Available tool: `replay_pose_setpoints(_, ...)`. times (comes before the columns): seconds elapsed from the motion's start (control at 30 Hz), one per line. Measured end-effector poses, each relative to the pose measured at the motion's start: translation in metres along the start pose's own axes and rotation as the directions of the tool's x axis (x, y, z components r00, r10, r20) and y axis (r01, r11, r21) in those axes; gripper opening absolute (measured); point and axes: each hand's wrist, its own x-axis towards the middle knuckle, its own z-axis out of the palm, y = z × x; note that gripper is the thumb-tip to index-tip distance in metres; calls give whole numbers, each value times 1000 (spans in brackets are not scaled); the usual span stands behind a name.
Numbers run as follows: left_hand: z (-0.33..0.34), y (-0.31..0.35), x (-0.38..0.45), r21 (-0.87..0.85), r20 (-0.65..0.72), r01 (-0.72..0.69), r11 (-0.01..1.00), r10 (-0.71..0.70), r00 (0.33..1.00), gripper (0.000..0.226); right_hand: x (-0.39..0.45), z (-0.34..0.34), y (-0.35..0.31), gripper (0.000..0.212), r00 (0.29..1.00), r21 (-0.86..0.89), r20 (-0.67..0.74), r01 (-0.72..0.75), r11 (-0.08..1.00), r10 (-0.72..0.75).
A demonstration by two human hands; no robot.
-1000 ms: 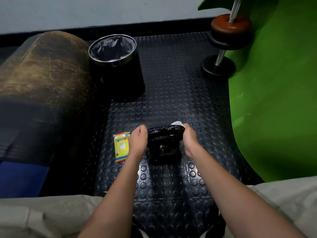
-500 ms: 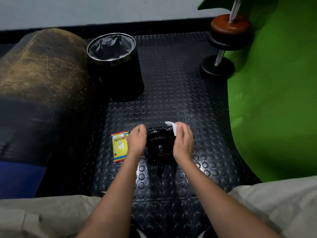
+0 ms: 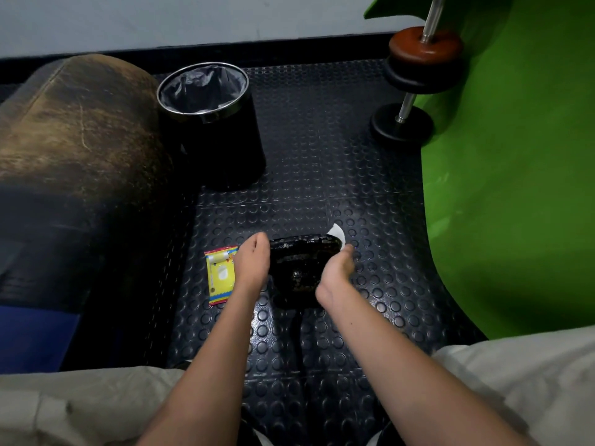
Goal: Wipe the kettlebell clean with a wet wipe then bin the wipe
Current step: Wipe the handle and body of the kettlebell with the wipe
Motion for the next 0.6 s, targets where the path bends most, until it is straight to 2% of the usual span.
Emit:
replay_pose_setpoints(0.07,-1,1,-1,4,-6,-3,1000,3,1000,33,-7,9,6,69,995,12,-58,78,997,-77)
replay_pose_setpoints(0.2,0,0,0,-11,-5,-8,1000,7,1000,34,-14,20,5,48,957,-48,-128,257,965,-261)
replay_pose_setpoints(0.33,-2,0,0,-20,-17,1,1000,-1,1000,34,-17,19,11,46,900,-181,-117,397,900,-420)
replay_pose_setpoints(0.4,-1,0,1,-18,-14,-2,1000,2,1000,34,-13,11,16,47,893,-235,-66,419,877,-444)
replay_pose_setpoints(0.47,-1,0,0,-20,-9,2,1000,-3,1000,34,-4,2,18,54,935,-215,-11,343,914,-354)
replay_pose_setpoints(0.53,-1,0,1,-24,-6,5,1000,-5,1000,34,7,-7,18,69,988,-143,60,148,979,-140)
replay_pose_setpoints(0.6,-1,0,0,-23,-5,7,1000,-8,1000,34,13,-16,13,73,996,-139,93,16,990,-3)
